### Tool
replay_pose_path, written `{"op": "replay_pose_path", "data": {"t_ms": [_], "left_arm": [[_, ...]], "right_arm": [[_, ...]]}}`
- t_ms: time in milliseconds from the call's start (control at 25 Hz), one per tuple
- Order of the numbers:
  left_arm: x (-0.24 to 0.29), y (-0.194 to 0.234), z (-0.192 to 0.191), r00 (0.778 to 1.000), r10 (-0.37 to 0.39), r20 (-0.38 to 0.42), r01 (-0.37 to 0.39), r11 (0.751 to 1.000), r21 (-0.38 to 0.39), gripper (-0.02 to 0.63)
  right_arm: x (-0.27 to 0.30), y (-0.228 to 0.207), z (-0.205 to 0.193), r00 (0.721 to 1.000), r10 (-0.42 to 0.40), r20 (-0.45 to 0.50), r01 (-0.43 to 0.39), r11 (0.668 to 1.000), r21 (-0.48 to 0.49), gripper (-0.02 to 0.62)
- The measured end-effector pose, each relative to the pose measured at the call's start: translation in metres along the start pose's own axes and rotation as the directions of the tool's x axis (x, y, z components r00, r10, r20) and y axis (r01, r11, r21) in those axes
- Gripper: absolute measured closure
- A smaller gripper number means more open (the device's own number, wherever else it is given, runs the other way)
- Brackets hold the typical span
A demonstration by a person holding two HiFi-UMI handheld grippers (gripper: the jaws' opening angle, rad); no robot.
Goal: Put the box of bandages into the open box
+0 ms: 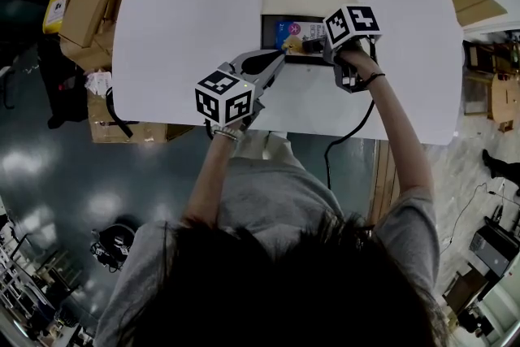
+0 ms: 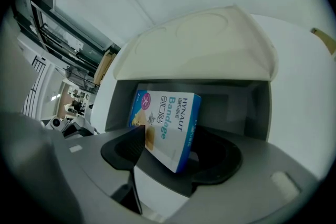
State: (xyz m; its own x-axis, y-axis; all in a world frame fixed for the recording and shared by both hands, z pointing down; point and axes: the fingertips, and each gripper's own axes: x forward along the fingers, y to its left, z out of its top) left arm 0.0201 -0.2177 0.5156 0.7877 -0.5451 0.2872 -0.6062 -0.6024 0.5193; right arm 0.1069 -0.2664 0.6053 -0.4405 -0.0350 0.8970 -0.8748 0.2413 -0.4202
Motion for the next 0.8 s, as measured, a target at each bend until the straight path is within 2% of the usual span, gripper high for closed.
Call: {"op": "replay_pose_path", "data": {"t_ms": [440,800], "left_arm": [[-0.0013,-0.0021,0.0020,1.000,-0.007,0.001,0.007,1.000,0.005,0.612],[-0.0073,-0.0015,0.0040,1.000,-0.001,0.011,0.001,1.000,0.011,0.612]], "right_arm": [[0.0064,-0.0011,0.0001,0.997,-0.078,-0.019,0.078,0.996,-0.038,0.250],[0.0003,-0.0081,0.0018,0.989,-0.143,0.023,0.144,0.988,-0.061,0.259]]}}
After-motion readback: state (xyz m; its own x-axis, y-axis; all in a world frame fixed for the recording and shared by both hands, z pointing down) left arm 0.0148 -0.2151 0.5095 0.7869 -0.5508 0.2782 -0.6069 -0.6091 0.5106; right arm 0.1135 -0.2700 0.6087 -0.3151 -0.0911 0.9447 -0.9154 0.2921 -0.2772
